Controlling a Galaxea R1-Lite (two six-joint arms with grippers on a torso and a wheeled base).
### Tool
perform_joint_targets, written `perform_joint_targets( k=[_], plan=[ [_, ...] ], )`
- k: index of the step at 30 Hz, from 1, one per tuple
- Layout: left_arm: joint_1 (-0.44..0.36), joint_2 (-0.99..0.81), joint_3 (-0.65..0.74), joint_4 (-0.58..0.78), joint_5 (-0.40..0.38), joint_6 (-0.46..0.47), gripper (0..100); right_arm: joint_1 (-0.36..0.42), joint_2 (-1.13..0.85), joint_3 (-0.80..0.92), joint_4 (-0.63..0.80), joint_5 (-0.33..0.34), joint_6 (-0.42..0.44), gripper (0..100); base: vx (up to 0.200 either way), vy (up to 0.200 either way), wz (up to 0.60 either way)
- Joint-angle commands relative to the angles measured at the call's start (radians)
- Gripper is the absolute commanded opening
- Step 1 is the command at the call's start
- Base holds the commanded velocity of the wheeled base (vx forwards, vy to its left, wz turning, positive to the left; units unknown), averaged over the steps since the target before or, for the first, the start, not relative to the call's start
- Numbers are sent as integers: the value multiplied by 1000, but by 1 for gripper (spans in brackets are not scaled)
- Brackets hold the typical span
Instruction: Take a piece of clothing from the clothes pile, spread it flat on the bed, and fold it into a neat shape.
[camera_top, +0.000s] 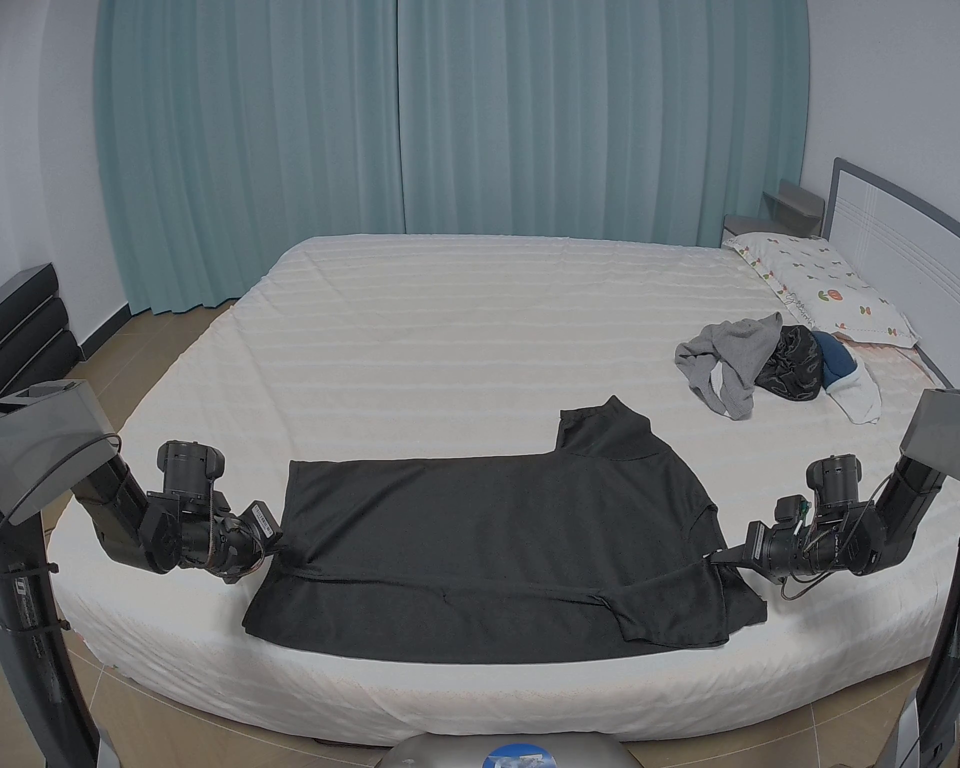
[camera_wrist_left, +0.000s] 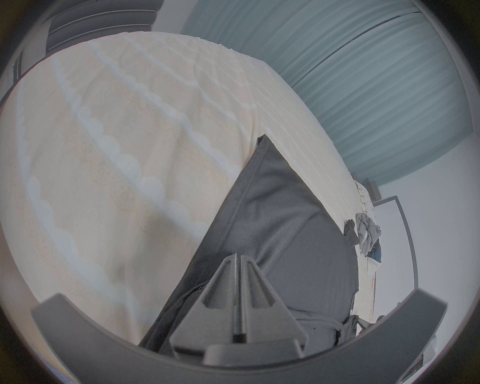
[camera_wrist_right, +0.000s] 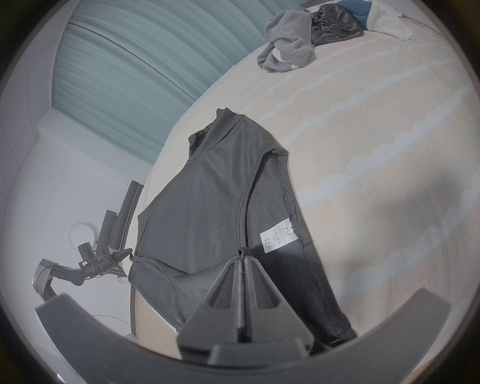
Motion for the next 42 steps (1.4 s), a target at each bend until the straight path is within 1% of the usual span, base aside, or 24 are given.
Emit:
perform_joint_targets(
  k=[1, 9, 11, 14, 19, 22, 26, 30, 38, 42],
  plan=[
    [28, -27, 28, 0, 0, 0, 0, -1, -8, 0, 0, 1, 3, 0, 0, 0, 0],
    [34, -101, 69, 6, 3, -5, 0, -1, -53, 20, -2, 8, 6, 0, 0, 0, 0],
    [34, -110, 74, 6, 16, -8, 0, -1, -65, 25, -4, 10, 6, 0, 0, 0, 0],
    [31, -99, 74, 1, 29, -7, 0, -1, -77, 29, -8, 11, 7, 0, 0, 0, 0],
    [31, -73, 60, -2, 28, -5, 0, -1, -73, 32, -28, 13, 7, 0, 0, 0, 0],
    [31, -64, 60, -2, 26, -7, 0, -1, -70, 26, -40, 13, 29, 0, 0, 0, 0],
    [32, -56, 59, -2, 26, -5, 0, -1, -35, 12, -86, 7, 61, 0, 0, 0, 0],
    [32, -56, 59, -14, 25, -10, 0, -6, -1, 12, -132, -1, 62, 0, 0, 0, 0],
    [34, -50, 54, -19, 23, -14, 0, -13, 19, 2, -131, -1, 61, 0, 0, 0, 0],
    [32, -41, 50, -19, 23, -26, 0, -23, 25, -1, -132, -16, 61, 0, 0, 0, 0]
  ],
)
